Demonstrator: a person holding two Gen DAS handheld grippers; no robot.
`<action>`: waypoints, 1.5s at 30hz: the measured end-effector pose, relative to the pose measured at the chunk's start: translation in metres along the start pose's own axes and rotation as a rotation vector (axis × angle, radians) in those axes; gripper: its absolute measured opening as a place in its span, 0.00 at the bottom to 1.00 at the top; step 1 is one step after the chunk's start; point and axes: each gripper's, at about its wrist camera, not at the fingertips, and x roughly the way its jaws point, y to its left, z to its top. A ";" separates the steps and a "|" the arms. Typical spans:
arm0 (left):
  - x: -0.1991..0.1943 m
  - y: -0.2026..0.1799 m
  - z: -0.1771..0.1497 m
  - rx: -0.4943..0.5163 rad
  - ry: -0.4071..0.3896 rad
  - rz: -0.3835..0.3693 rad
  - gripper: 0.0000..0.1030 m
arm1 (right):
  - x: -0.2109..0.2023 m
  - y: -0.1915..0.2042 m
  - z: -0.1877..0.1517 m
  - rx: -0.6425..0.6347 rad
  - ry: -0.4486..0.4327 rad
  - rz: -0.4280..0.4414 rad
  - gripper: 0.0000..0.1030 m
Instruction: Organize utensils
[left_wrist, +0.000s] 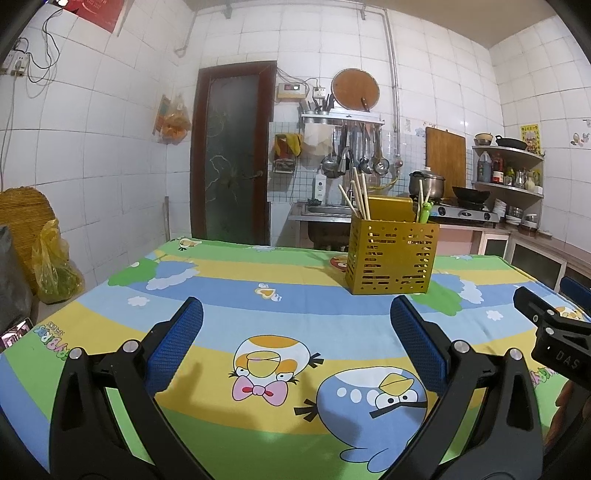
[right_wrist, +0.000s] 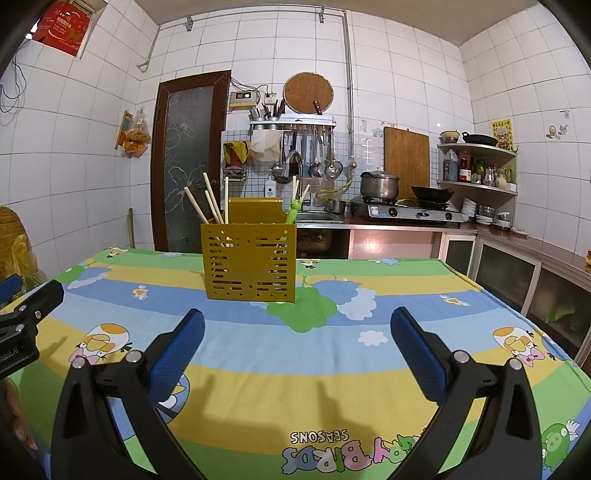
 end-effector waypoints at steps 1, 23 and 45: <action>0.001 0.000 0.000 -0.001 0.002 0.000 0.95 | 0.000 0.000 0.000 0.000 0.000 0.000 0.96; 0.000 0.001 -0.002 0.004 -0.002 0.005 0.95 | -0.003 -0.001 0.000 0.001 -0.001 -0.006 0.96; -0.001 0.001 -0.002 0.007 -0.003 0.006 0.95 | -0.003 -0.002 0.000 0.001 -0.001 -0.006 0.96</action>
